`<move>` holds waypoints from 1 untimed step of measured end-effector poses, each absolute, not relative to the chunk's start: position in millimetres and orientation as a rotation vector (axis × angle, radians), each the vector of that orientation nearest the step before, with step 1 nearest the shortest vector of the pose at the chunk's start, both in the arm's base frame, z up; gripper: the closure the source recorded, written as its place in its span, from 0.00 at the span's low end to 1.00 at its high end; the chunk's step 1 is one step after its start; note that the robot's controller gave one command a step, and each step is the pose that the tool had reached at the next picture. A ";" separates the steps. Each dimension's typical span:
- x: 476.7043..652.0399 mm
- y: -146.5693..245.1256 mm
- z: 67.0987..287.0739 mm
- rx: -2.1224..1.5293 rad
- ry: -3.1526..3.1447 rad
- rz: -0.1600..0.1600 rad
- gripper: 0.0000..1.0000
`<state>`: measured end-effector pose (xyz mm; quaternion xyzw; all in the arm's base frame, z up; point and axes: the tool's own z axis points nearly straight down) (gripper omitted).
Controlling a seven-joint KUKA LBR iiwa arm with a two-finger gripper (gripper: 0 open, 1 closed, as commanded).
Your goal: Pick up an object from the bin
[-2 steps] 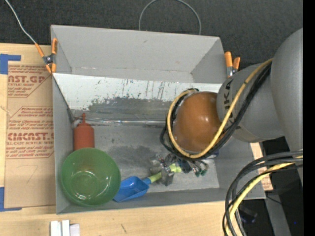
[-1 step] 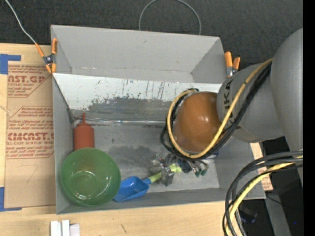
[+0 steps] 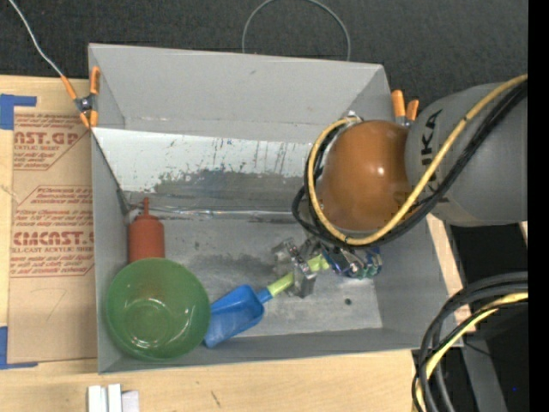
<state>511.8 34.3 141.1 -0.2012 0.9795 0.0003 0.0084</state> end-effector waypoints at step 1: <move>505.2 35.4 137.4 -0.588 3.076 0.005 1.00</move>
Offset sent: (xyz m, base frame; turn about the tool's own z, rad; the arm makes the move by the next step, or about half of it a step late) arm -0.0224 -0.0068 0.1673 0.0818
